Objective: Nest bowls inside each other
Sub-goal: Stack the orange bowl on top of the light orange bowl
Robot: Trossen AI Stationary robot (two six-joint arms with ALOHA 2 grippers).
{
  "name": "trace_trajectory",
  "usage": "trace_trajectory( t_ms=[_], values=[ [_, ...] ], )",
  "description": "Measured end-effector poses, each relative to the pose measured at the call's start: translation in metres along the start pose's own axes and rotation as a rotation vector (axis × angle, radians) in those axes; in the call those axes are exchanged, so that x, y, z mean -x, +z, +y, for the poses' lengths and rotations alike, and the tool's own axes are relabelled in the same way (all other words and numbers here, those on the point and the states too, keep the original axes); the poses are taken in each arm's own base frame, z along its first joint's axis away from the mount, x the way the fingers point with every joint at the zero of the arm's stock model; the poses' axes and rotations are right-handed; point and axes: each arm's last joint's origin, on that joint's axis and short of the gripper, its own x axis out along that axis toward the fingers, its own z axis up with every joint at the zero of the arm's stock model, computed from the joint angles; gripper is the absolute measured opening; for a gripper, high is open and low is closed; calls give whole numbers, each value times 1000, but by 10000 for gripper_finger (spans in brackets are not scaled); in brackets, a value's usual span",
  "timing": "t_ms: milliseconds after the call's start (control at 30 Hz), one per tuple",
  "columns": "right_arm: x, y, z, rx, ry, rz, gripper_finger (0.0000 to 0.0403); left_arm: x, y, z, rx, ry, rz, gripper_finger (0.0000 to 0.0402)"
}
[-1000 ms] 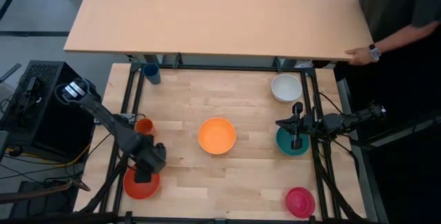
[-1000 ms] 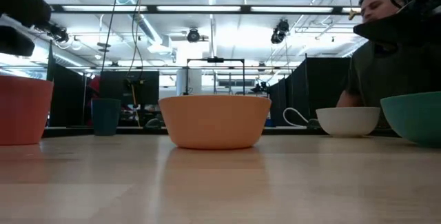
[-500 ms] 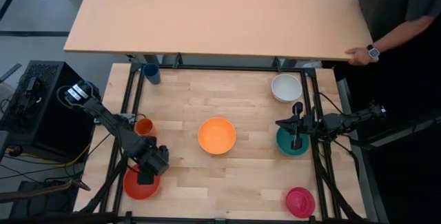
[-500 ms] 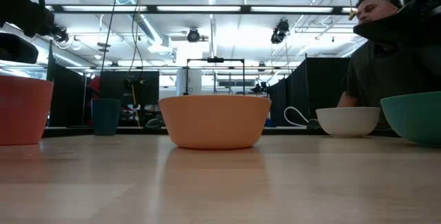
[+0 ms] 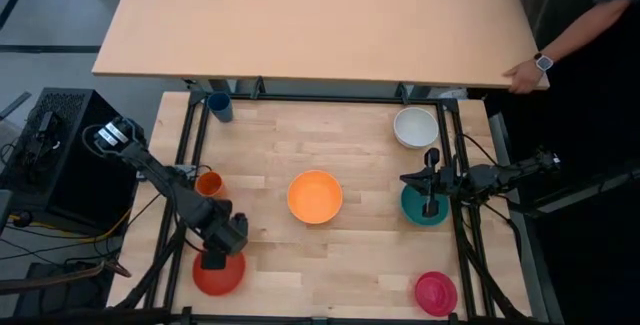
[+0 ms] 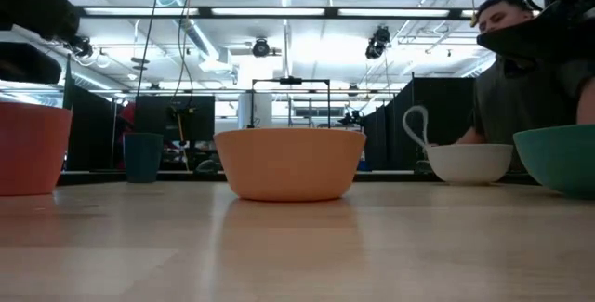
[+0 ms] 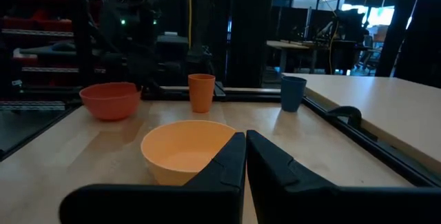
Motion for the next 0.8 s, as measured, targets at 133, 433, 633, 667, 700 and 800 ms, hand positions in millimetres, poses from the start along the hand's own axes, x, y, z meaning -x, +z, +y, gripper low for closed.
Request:
trace_trajectory(
  t_ms=[133,433,633,667,700,800],
  values=[
    [0,0,0,0,0,0,0,25,18,7,22,41,-75,1],
    [0,0,0,-1,-1,-2,0,80,54,39,97,145,-227,0],
    [0,1,0,-4,-1,-9,0,89,87,88,170,181,-239,0],
    [0,1,0,-5,-1,-8,0,89,93,95,179,178,-238,0],
    [0,1,0,-7,-1,-8,0,89,100,102,185,180,-235,0],
    [0,1,0,-8,-1,-9,0,86,117,119,186,174,-215,0]
  ],
)
